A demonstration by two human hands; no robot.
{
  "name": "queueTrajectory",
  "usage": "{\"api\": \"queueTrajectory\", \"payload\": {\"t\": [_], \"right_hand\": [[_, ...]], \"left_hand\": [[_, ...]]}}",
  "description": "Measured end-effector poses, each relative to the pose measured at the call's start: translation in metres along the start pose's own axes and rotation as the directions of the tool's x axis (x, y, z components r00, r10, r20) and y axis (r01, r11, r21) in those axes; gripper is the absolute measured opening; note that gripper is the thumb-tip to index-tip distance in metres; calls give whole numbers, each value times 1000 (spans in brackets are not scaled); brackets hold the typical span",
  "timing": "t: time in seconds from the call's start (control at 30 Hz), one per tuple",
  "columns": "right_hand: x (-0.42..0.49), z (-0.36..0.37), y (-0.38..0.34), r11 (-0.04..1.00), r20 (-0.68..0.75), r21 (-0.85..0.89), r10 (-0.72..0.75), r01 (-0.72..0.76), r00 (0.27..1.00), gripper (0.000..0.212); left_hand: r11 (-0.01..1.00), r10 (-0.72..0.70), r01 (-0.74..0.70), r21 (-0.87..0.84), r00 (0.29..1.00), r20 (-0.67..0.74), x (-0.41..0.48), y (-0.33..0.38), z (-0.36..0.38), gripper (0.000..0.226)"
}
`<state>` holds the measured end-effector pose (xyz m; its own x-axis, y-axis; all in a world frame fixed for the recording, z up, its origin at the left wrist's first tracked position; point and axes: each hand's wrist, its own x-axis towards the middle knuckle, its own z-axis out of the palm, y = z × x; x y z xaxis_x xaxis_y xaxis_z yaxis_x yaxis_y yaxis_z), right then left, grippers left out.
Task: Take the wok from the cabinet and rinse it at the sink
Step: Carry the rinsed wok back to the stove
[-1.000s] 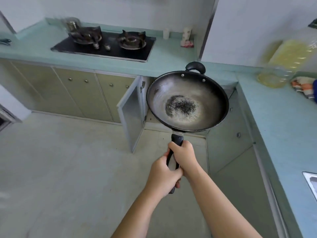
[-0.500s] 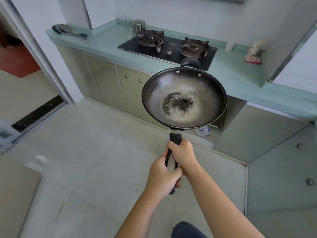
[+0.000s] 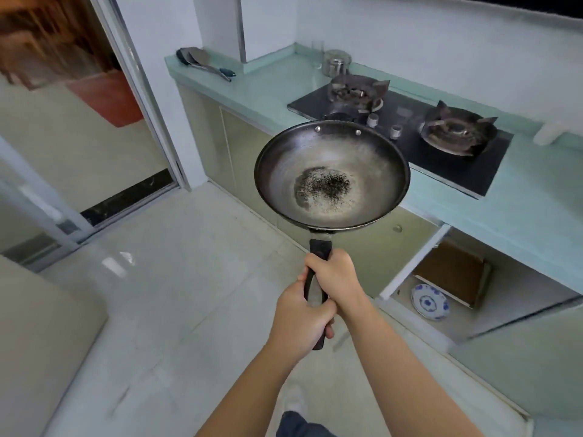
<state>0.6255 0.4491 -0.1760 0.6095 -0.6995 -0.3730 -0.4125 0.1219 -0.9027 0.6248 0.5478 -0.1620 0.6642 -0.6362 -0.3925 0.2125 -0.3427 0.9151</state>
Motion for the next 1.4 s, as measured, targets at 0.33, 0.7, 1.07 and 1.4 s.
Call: {"api": "queueTrajectory", "payload": {"t": [0.33, 0.7, 1.07, 1.4], "right_hand": [[127, 31, -57, 999, 66, 3, 33, -33, 997, 31], [249, 89, -108, 998, 55, 18, 62, -63, 997, 24], [382, 165, -195, 996, -6, -68, 50, -50, 999, 13], [467, 190, -230, 995, 15, -65, 78, -76, 997, 8]], "left_hand": [[999, -46, 46, 1, 997, -59, 121, 56, -30, 29], [996, -82, 84, 37, 995, -48, 256, 87, -94, 32], [997, -56, 56, 45, 998, 15, 395, 154, -185, 20], [997, -48, 48, 60, 999, -3, 482, 180, -213, 28]]}}
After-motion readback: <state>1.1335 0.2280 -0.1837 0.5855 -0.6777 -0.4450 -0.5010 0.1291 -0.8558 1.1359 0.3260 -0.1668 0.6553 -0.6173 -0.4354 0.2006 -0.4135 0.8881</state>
